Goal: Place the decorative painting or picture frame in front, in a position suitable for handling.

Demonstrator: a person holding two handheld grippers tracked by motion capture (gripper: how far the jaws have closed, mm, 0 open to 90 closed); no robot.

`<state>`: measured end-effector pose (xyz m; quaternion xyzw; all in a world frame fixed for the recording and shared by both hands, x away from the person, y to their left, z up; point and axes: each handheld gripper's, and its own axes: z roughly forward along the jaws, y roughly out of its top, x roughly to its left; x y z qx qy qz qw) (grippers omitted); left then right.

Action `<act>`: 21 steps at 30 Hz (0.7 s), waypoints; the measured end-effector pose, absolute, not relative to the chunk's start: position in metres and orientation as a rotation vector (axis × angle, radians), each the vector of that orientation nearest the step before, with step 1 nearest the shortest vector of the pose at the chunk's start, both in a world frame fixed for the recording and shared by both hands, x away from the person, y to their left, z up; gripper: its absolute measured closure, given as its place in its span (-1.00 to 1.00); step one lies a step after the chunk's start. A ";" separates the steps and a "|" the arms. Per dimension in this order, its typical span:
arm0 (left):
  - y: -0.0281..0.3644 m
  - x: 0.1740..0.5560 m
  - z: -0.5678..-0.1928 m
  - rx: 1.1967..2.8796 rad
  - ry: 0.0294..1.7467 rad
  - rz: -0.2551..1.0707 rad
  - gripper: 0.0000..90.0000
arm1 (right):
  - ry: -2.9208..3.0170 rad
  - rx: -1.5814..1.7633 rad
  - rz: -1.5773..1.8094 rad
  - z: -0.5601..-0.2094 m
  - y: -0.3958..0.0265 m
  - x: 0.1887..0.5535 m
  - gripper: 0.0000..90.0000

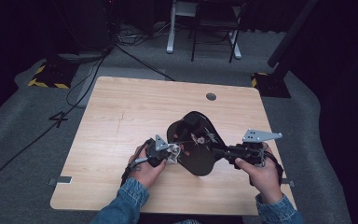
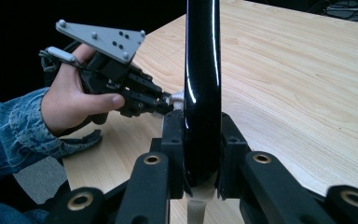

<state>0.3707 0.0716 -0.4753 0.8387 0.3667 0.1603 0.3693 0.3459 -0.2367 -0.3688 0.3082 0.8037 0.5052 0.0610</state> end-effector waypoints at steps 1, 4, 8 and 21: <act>0.071 0.370 -0.474 2.156 0.938 0.408 0.88 | 2.431 0.934 1.528 -0.369 -0.237 0.346 0.73; 0.071 0.367 -0.468 2.098 0.911 0.387 0.88 | 2.431 0.931 1.526 -0.369 -0.237 0.346 0.74; 0.060 0.357 -0.450 2.074 0.822 0.435 0.88 | 2.432 0.926 1.525 -0.369 -0.236 0.347 0.74; 0.048 0.352 -0.459 2.111 0.787 0.386 0.87 | 2.427 0.933 1.522 -0.369 -0.237 0.346 0.74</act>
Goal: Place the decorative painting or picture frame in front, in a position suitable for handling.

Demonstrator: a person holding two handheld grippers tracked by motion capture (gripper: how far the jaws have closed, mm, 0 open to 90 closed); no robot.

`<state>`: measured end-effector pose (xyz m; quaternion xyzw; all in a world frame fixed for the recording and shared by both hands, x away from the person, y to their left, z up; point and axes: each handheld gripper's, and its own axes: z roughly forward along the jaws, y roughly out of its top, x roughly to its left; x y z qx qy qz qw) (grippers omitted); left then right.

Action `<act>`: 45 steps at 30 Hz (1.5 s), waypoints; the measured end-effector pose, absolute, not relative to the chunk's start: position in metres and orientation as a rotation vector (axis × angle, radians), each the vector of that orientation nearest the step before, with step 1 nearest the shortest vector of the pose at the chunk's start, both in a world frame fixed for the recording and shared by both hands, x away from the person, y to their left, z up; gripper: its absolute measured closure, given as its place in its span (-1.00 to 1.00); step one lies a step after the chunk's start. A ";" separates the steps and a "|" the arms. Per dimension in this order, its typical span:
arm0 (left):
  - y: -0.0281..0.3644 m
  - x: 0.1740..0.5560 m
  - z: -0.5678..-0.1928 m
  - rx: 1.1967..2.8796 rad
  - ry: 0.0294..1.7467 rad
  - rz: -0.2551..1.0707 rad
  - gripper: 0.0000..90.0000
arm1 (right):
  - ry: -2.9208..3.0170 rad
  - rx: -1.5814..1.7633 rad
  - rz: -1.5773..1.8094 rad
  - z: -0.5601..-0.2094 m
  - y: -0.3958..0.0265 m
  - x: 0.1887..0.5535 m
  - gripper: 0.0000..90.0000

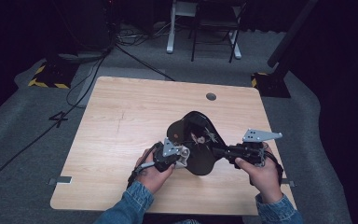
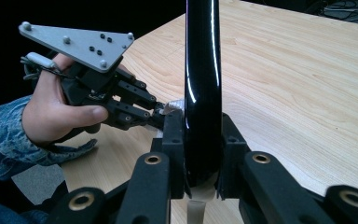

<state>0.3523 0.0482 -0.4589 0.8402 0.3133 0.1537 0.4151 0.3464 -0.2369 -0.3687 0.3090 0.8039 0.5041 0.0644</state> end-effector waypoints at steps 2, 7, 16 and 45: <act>0.044 0.349 -0.456 2.103 0.759 0.406 0.87 | 2.427 0.932 1.521 -0.369 -0.237 0.347 0.74; 0.038 0.346 -0.460 2.118 0.729 0.391 0.88 | 2.425 0.939 1.519 -0.369 -0.237 0.347 0.74; 0.028 0.338 -0.446 2.078 0.654 0.420 0.88 | 2.423 0.937 1.517 -0.368 -0.237 0.346 0.75; 0.013 0.335 -0.470 2.209 0.643 0.319 0.88 | 2.421 0.945 1.520 -0.369 -0.239 0.348 0.75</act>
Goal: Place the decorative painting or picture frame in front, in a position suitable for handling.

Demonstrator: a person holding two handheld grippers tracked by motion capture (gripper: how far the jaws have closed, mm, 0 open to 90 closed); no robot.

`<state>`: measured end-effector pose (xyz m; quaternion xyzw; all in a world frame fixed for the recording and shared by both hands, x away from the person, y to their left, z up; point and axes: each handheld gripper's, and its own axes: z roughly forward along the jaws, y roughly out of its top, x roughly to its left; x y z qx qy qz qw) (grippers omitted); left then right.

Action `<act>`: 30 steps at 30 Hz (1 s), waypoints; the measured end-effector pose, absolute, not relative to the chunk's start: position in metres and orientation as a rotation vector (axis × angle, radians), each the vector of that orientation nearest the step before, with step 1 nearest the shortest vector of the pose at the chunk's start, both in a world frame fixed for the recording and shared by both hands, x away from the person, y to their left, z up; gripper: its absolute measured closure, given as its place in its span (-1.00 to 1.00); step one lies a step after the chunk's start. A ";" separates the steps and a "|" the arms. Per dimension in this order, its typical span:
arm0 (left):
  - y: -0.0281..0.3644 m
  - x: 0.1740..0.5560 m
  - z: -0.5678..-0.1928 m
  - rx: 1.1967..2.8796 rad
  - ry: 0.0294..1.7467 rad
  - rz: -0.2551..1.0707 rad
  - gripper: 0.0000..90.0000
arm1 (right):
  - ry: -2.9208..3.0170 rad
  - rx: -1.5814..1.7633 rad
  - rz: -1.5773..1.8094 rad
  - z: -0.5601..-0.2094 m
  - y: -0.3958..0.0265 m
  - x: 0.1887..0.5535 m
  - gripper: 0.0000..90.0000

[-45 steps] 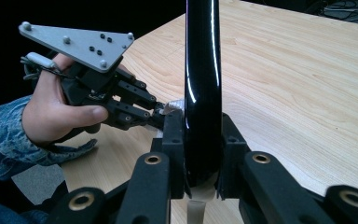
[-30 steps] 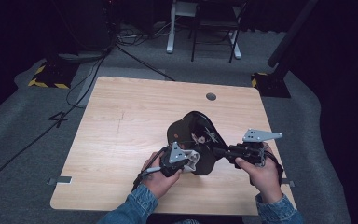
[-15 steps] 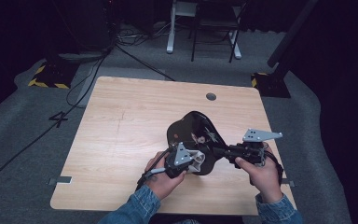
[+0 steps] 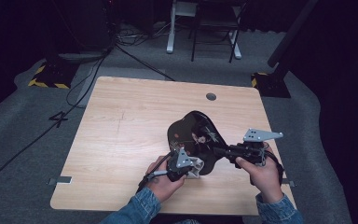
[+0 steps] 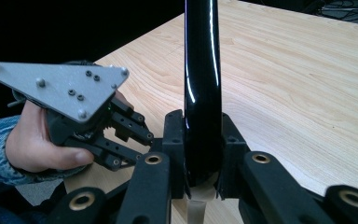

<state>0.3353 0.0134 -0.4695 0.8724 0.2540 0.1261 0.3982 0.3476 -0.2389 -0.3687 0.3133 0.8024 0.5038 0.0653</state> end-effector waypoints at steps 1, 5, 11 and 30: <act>0.013 0.335 -0.471 2.215 0.646 0.315 0.88 | 2.422 0.944 1.521 -0.369 -0.239 0.348 0.75; 0.012 0.335 -0.475 2.241 0.643 0.315 0.87 | 2.424 0.948 1.521 -0.369 -0.240 0.348 0.74; 0.013 0.336 -0.480 2.252 0.649 0.303 0.87 | 2.427 0.947 1.522 -0.369 -0.240 0.349 0.74; 0.033 0.348 -0.484 2.248 0.744 0.308 0.87 | 2.436 0.946 1.523 -0.368 -0.240 0.350 0.74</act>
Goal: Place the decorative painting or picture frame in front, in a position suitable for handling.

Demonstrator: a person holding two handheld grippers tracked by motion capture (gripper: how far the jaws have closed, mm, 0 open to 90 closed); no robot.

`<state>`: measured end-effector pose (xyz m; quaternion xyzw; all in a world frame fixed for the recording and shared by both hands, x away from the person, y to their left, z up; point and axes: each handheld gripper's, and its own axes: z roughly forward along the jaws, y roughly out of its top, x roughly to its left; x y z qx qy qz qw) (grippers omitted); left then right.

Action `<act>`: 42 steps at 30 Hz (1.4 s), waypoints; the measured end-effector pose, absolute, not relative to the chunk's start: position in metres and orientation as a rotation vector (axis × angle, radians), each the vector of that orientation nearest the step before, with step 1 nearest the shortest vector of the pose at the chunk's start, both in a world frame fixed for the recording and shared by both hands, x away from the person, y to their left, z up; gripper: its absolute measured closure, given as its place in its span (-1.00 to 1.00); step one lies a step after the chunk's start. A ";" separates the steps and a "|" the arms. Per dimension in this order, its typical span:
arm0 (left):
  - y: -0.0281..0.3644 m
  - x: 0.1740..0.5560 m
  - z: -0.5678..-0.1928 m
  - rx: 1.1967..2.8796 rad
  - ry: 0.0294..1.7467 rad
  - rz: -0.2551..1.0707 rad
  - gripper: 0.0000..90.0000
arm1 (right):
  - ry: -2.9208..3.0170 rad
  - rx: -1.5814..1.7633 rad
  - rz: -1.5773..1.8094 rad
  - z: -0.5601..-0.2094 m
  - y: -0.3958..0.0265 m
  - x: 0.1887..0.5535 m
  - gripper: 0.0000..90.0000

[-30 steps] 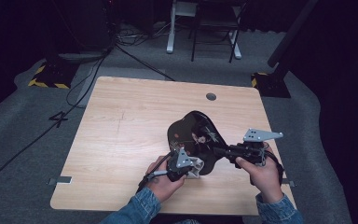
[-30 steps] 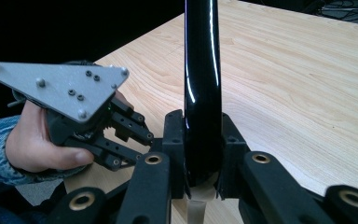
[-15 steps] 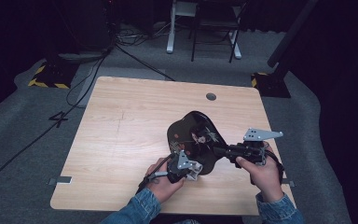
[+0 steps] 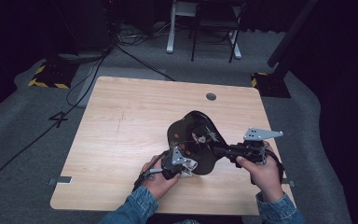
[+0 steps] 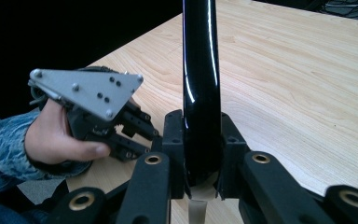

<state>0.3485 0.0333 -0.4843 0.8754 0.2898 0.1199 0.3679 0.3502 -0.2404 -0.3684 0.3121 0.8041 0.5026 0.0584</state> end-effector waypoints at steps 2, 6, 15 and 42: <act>0.038 0.352 -0.484 2.245 0.764 0.317 0.87 | 2.437 0.944 1.523 -0.368 -0.240 0.350 0.74; 0.047 0.357 -0.484 2.233 0.804 0.333 0.87 | 2.438 0.943 1.523 -0.368 -0.240 0.350 0.74; 0.061 0.366 -0.484 2.208 0.868 0.368 0.87 | 2.440 0.944 1.527 -0.369 -0.240 0.350 0.74; 0.083 0.374 -0.478 2.168 0.957 0.437 0.87 | 2.412 0.936 1.532 -0.369 -0.237 0.350 0.75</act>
